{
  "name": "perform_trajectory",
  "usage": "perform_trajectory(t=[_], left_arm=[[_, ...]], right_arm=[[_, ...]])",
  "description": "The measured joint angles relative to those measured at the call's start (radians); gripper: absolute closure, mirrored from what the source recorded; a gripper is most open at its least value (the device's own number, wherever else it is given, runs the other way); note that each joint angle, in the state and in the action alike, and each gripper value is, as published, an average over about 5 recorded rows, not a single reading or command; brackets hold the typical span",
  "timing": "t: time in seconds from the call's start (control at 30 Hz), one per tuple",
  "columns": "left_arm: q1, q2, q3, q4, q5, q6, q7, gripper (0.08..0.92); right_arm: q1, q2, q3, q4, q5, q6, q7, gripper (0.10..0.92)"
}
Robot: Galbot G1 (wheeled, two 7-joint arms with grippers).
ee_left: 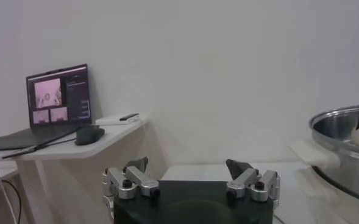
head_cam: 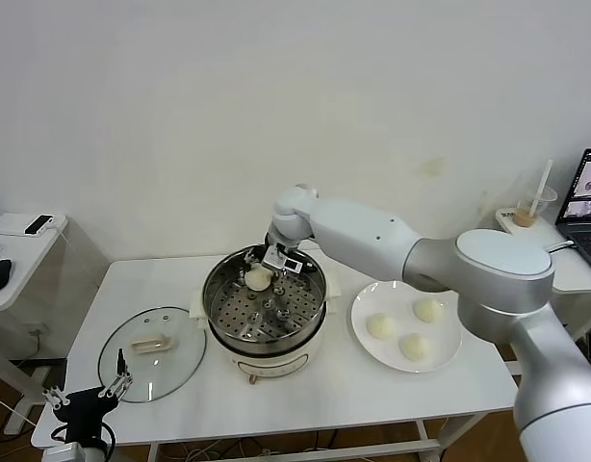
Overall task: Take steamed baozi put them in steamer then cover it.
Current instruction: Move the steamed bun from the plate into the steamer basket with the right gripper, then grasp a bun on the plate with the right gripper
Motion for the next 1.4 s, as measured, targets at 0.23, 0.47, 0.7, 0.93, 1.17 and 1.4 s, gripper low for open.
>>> perform_trajectory(t=[0.23, 0.47, 0.7, 0.93, 1.17, 1.4], left_arm=[[0.002, -0.001, -0.004, -0.009, 0.000, 0.006, 0.002, 0.177], [0.007, -0.006, 0.001, -0.017, 0.004, 0.010, 0.002, 0.177], [0.013, -0.006, 0.002, -0.029, 0.004, 0.015, 0.007, 0.177], [0.013, 0.003, 0.002, -0.041, -0.003, 0.028, 0.019, 0.177], [0.014, 0.018, 0.001, -0.064, -0.026, 0.050, 0.035, 0.177], [0.022, 0.027, 0.008, -0.081, -0.033, 0.058, 0.041, 0.177]], right_arm=[[-0.003, -0.006, 0.008, -0.011, -0.017, 0.016, 0.016, 0.255], [0.028, -0.028, 0.002, 0.022, 0.055, -0.036, -0.004, 0.203], [0.106, -0.088, 0.008, 0.121, 0.213, -0.196, -0.068, 0.202], [0.177, -0.207, 0.022, 0.283, 0.370, -0.416, -0.117, 0.203], [0.196, -0.399, 0.042, 0.465, 0.467, -0.605, -0.140, 0.203], [0.167, -0.607, 0.070, 0.610, 0.472, -0.697, -0.166, 0.203]])
